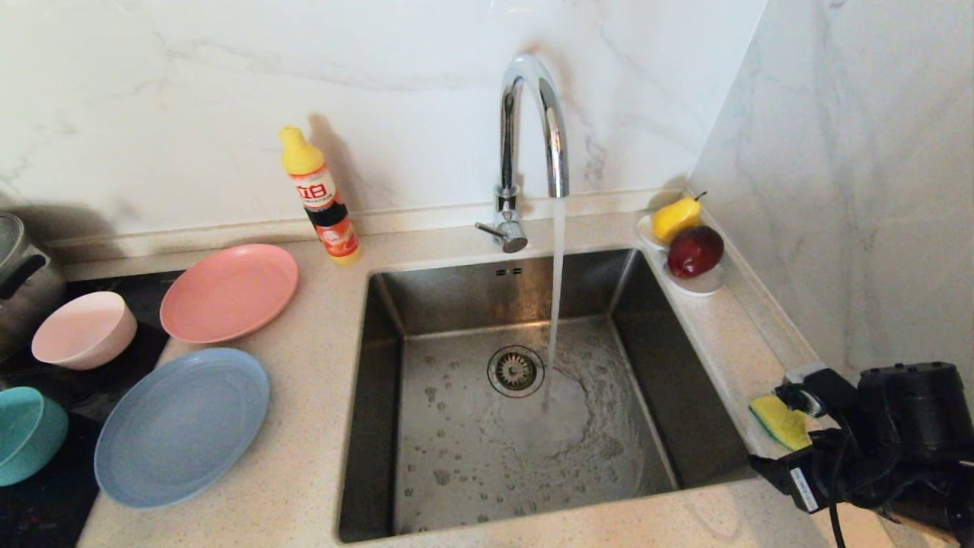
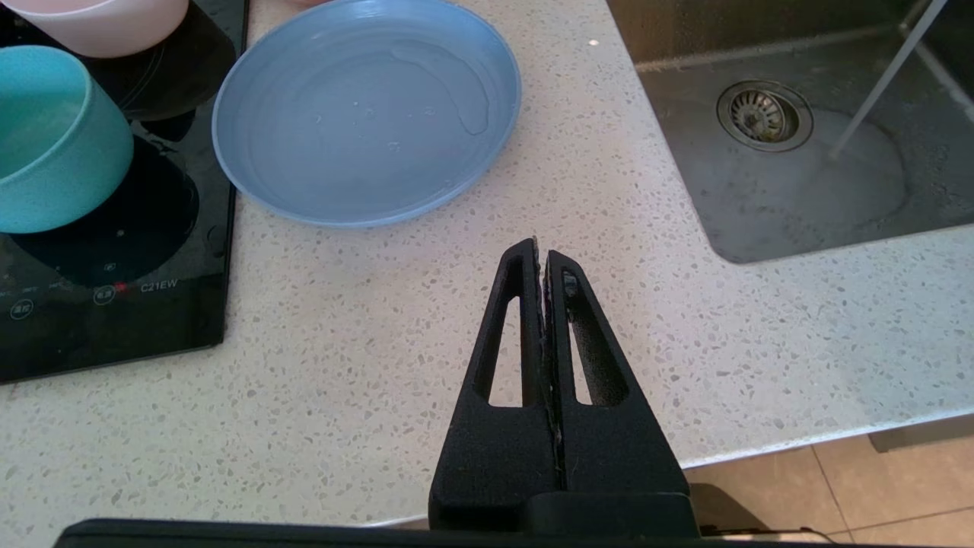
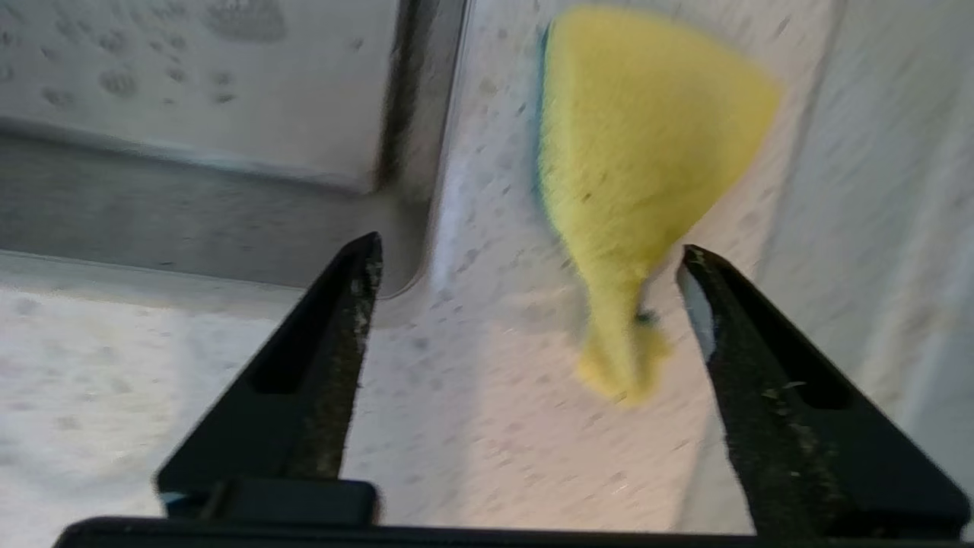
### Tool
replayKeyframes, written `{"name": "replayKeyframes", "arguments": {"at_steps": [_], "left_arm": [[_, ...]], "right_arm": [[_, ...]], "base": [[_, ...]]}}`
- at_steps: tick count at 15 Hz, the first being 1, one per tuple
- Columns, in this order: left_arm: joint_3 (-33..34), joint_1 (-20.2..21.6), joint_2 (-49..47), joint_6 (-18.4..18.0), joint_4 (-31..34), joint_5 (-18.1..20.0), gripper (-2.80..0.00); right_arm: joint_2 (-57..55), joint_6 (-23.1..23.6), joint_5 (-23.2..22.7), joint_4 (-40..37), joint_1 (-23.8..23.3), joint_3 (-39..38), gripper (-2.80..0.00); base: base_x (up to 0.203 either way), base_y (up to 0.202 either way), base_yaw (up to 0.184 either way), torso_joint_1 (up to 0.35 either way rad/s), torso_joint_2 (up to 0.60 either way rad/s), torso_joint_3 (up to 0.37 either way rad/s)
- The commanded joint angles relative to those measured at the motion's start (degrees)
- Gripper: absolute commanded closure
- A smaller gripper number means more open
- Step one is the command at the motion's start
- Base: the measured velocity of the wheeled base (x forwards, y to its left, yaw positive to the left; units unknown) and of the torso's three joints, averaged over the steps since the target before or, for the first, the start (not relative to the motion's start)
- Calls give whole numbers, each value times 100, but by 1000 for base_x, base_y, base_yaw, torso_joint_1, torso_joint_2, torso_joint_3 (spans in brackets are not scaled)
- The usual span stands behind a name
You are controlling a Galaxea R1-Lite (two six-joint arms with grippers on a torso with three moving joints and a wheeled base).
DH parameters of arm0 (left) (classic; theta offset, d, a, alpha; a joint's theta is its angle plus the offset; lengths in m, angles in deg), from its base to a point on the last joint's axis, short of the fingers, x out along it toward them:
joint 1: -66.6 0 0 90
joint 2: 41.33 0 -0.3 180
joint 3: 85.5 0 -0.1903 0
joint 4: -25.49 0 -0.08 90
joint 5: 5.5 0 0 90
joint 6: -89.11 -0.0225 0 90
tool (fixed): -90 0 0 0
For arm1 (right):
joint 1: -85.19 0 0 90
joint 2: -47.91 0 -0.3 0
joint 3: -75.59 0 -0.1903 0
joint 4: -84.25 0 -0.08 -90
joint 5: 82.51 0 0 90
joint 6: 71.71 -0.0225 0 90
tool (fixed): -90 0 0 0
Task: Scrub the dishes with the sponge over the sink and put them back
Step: Put down the sponge
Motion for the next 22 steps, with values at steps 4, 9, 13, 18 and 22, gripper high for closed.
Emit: {"name": "replayKeyframes", "arguments": {"at_steps": [4, 9, 13, 18, 22], "left_arm": [[1, 0, 5, 0, -5, 3, 0], [1, 0, -2, 0, -7, 3, 0], [1, 0, -2, -8, 2, 3, 0], [1, 0, -2, 0, 2, 3, 0], [1, 0, -2, 0, 2, 3, 0]], "right_arm": [[180, -989, -307, -1075, 14, 549, -280], [74, -1411, -525, -1201, 36, 641, -280], [56, -1928, -635, -1524, 251, 818, -280], [41, -2090, -624, -1483, 260, 914, -280], [188, -1839, -316, -1445, 233, 1000, -280]], "base": [[0, 0, 0, 0, 0, 0], [0, 0, 0, 0, 0, 0], [0, 0, 0, 0, 0, 0], [0, 0, 0, 0, 0, 0], [0, 0, 0, 0, 0, 0]]}}
